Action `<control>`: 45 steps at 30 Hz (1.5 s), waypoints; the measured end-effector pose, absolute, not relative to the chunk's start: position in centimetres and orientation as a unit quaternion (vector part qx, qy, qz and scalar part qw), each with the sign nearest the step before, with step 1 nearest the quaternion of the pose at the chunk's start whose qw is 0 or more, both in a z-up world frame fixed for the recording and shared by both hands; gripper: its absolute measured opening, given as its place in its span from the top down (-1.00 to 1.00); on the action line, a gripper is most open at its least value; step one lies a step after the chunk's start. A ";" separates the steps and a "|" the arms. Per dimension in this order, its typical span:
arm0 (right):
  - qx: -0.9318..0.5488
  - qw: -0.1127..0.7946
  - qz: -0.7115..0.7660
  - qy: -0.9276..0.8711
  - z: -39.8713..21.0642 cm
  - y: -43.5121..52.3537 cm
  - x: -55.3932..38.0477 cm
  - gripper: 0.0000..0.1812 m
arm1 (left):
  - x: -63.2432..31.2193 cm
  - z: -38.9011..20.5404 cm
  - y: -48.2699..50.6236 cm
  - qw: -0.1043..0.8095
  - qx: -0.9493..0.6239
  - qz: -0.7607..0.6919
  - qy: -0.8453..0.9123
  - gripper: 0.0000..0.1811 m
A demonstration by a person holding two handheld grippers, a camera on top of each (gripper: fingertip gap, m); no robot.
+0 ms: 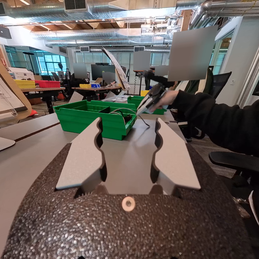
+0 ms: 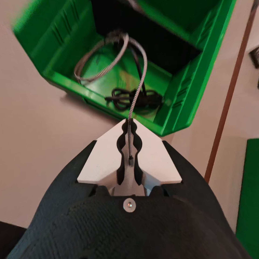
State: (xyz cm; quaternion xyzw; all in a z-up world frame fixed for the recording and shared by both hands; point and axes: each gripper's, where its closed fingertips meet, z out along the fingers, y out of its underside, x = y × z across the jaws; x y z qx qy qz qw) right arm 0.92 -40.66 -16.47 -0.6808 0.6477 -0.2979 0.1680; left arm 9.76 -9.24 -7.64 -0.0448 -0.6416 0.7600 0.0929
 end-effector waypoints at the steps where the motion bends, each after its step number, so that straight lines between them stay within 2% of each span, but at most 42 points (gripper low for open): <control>1: -0.675 0.197 -0.316 0.637 -15.0 -40.3 1.8 0.97 | 9.7 -7.7 -9.3 0.095 -0.045 0.759 -0.643 0.19; 4: -0.654 0.263 -0.387 0.594 -10.7 -40.4 5.1 0.98 | 9.6 -7.8 -9.4 0.094 -0.048 0.758 -0.644 0.19; 8: -0.656 0.244 -0.454 0.551 -8.8 -42.5 9.1 0.98 | 9.6 -7.7 -9.3 0.097 -0.047 0.760 -0.641 0.20; 13: -0.702 0.166 -0.413 0.556 -13.1 -43.6 11.2 0.97 | 9.9 -7.6 -9.1 0.101 -0.040 0.764 -0.636 0.21; 15: -0.701 0.163 -0.400 0.568 -13.7 -43.2 11.0 0.96 | 9.9 -7.5 -9.1 0.103 -0.040 0.766 -0.633 0.21; 18: -0.691 0.126 -0.388 0.596 -13.9 -43.7 9.5 0.53 | 9.8 -7.5 -9.1 0.106 -0.041 0.765 -0.633 0.21; 23: -0.674 0.145 -0.402 0.603 -12.1 -43.3 7.5 0.15 | 9.3 -7.7 -9.4 0.105 -0.051 0.759 -0.641 0.22; 27: -0.634 0.233 -0.452 0.583 -8.1 -38.8 6.8 0.03 | 9.2 -7.4 -9.4 0.101 -0.054 0.763 -0.636 0.24; 30: -0.603 0.414 -0.460 0.503 -4.8 -30.2 8.0 0.02 | 9.8 -6.8 -9.2 0.092 -0.038 0.772 -0.628 0.26; 32: -0.577 0.494 -0.465 0.455 -3.5 -26.1 8.6 0.00 | 10.6 -5.8 -8.7 0.083 -0.003 0.779 -0.622 0.28; 34: -0.583 0.510 -0.461 0.432 -4.3 -23.9 9.3 -0.08 | 11.7 -4.6 -7.6 0.057 0.032 0.773 -0.631 0.29; 37: -0.609 0.486 -0.454 0.432 -6.9 -22.6 10.0 -0.11 | 15.5 -4.1 -4.4 -0.043 0.102 0.711 -0.695 0.31; 42: -0.655 0.434 -0.468 0.404 -8.4 -21.7 10.1 -0.13 | 28.3 -6.5 8.8 -0.240 0.320 0.484 -0.778 0.27; 45: -0.657 0.435 -0.471 0.397 -8.0 -21.6 10.0 -0.11 | 34.3 -8.8 14.1 -0.213 0.460 0.449 -0.736 0.13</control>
